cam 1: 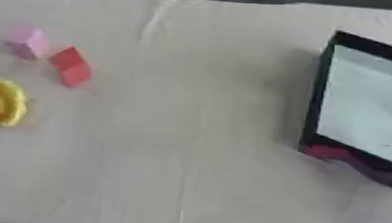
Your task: Pick up the objects with one hand, pass them to the other hand, and then place them into the box on the other side of the table.
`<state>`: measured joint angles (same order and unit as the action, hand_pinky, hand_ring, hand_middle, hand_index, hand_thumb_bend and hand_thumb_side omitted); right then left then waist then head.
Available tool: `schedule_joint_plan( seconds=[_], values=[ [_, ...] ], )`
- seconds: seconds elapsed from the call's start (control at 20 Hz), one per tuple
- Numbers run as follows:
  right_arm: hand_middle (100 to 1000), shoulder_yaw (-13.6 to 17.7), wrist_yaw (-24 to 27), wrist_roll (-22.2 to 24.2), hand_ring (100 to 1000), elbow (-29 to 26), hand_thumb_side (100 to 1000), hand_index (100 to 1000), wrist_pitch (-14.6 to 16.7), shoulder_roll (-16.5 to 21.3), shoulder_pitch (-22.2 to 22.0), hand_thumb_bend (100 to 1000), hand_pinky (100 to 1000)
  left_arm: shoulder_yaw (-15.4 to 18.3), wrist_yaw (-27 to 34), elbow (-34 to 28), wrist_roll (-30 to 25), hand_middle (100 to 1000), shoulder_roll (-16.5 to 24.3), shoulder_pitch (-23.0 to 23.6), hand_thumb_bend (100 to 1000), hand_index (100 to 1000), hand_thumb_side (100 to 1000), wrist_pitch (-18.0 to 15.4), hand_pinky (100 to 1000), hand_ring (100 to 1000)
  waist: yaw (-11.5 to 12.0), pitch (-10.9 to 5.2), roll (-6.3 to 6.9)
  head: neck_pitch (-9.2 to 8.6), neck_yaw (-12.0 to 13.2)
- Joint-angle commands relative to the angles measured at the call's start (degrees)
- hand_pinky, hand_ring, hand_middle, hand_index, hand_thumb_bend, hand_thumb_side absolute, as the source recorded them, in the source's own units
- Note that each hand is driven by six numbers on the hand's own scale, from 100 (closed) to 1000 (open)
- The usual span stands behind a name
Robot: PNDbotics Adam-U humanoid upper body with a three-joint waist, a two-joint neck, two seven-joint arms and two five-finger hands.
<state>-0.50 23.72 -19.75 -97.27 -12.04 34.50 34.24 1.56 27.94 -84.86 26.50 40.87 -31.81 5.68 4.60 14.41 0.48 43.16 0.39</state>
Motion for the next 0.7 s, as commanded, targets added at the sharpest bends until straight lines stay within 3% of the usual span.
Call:
schedule_joint_plan(
  seconds=[0.05,0.55,0.7],
  values=[
    [914,0.2,-0.3,0.0,946,-0.8,443,921,-0.2,1.4,0.6,641,913,0.5,-0.2,-0.9,0.3,786,2.8,-0.6,360,910,779,0.1,778,771,0.1,-0.37,-0.28,-0.52,0.4],
    [909,0.2,-0.3,0.0,943,0.4,439,922,-0.6,1.4,0.4,646,912,0.0,-1.1,-0.5,0.2,757,3.0,-1.1,366,896,761,1.2,768,757,0.5,-0.55,-0.17,-0.48,0.7],
    [909,0.2,-0.1,0.0,942,0.5,439,921,-0.7,1.7,0.3,646,911,-1.3,-4.8,1.6,-0.1,717,4.8,-3.5,375,874,696,5.2,769,743,0.6,-0.89,-0.15,-0.62,0.7]
  ],
)
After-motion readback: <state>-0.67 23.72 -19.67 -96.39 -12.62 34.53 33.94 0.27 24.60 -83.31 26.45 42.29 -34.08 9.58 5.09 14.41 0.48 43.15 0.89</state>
